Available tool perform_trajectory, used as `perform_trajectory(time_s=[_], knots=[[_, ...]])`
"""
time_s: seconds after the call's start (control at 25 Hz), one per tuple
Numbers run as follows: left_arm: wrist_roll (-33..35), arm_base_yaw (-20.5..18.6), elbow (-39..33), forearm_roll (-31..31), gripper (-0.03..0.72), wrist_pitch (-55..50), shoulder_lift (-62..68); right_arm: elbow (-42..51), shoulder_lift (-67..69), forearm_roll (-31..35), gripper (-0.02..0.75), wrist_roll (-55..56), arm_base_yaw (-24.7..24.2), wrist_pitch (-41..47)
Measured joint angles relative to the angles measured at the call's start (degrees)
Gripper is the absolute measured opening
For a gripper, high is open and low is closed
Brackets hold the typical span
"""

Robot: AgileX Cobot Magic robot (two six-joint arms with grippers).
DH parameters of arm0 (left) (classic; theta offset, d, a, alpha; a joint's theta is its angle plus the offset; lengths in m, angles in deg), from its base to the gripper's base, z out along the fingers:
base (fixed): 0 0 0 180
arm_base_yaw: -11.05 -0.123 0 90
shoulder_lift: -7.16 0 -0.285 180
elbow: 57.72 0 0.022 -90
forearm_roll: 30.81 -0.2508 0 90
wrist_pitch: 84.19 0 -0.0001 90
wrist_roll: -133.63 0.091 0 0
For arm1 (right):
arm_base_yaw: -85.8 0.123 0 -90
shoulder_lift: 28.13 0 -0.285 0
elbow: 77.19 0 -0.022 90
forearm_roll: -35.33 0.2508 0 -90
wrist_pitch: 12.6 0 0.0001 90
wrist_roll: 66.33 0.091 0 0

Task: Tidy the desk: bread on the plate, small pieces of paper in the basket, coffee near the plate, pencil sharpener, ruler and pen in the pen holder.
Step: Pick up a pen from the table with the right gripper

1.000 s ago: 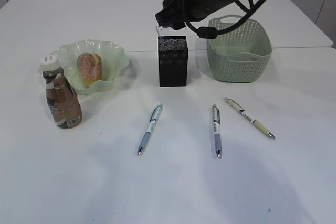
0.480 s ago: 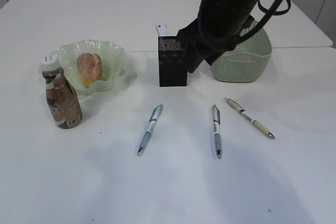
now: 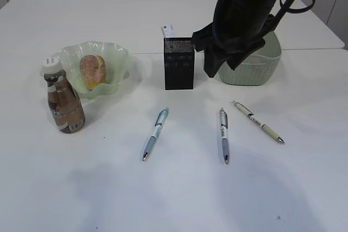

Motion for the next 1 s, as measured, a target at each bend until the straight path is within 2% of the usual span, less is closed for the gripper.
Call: perform_trajectory(time_s=[0.12, 0.56, 0.8, 0.84, 1.0], knots=[[0.00, 0.00, 0.00, -1.45, 0.394, -2.40, 0.00, 0.00, -1.92, -4.05, 0.423, 1.94, 0.00, 0.13], [-1.10, 0.00, 0.00, -2.88, 0.394, -3.28, 0.35, 0.76, -9.24, -6.79, 0.423, 4.49, 0.00, 0.84], [-2.18, 0.00, 0.00, -3.87, 0.394, -5.94, 1.66, 7.26, -11.55, -10.60, 0.423, 4.49, 0.00, 0.84], [-2.18, 0.00, 0.00, -3.87, 0.394, -6.17, 1.79, 10.98, -12.50, -12.07, 0.423, 4.49, 0.00, 0.84], [-2.31, 0.00, 0.00, -3.96, 0.394, -6.27, 2.43, 16.54, -13.05, -12.58, 0.423, 4.99, 0.00, 0.84]])
